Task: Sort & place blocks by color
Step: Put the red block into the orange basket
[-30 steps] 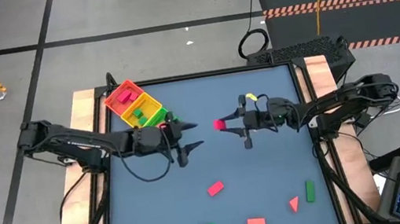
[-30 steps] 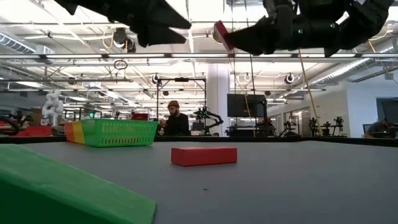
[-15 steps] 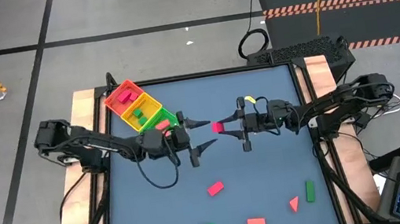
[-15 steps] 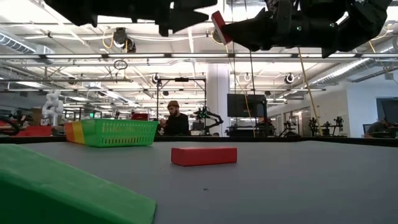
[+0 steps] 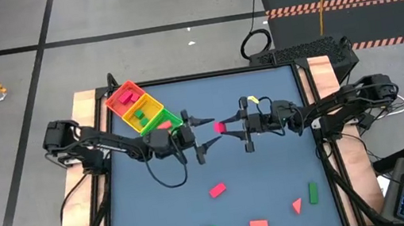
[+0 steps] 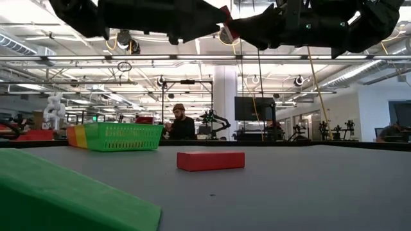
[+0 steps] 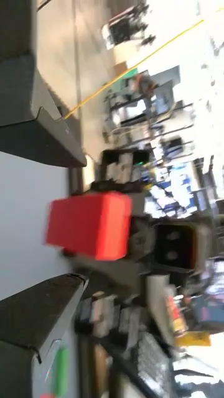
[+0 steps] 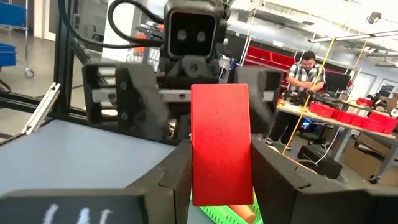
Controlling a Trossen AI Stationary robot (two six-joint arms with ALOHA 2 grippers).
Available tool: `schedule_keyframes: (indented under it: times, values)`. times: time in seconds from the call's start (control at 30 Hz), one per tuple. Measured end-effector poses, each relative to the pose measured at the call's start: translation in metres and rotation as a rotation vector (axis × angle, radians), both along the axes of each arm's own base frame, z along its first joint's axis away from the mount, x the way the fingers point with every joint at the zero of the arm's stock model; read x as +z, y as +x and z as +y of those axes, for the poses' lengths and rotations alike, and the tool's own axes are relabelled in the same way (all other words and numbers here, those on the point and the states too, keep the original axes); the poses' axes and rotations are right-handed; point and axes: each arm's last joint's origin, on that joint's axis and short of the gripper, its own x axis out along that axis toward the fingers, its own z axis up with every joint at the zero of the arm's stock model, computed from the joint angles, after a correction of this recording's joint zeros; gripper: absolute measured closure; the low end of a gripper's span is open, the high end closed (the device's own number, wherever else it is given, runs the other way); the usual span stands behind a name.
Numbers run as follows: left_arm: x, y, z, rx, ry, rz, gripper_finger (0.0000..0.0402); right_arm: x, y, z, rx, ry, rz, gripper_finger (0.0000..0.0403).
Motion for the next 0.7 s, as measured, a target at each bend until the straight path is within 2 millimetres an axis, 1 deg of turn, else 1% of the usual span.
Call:
schedule_keyframes:
  times: [0.2, 0.37, 0.47, 0.57, 0.63, 0.7]
  values:
    - [-0.0006, 0.0058, 0.0036, 0.012, 0.017, -0.015, 0.0108, -0.0014, 0.0001, 0.0000, 0.000, 0.000, 0.014, 0.0282]
    - [0.0074, 0.0092, 0.0024, -0.015, 0.017, -0.038, 0.0108, -0.0014, 0.0001, 0.0000, 0.000, -0.001, 0.014, 0.0282]
    - [0.0083, 0.0102, 0.0008, -0.021, 0.014, -0.035, 0.0114, -0.0014, 0.0001, 0.0000, 0.000, -0.002, 0.015, 0.0282]
    - [0.0077, 0.0104, -0.0010, -0.027, 0.013, -0.024, 0.0146, -0.0014, 0.0001, 0.0000, 0.000, -0.001, 0.015, 0.0282]
    - [0.0051, 0.0107, -0.0011, -0.028, 0.016, 0.003, 0.0184, -0.0013, 0.0001, 0.0001, 0.002, 0.000, 0.014, 0.0282]
    - [0.0043, 0.0107, -0.0010, -0.027, 0.017, 0.011, 0.0230, -0.0018, 0.0001, 0.0001, 0.003, 0.000, 0.018, 0.0282]
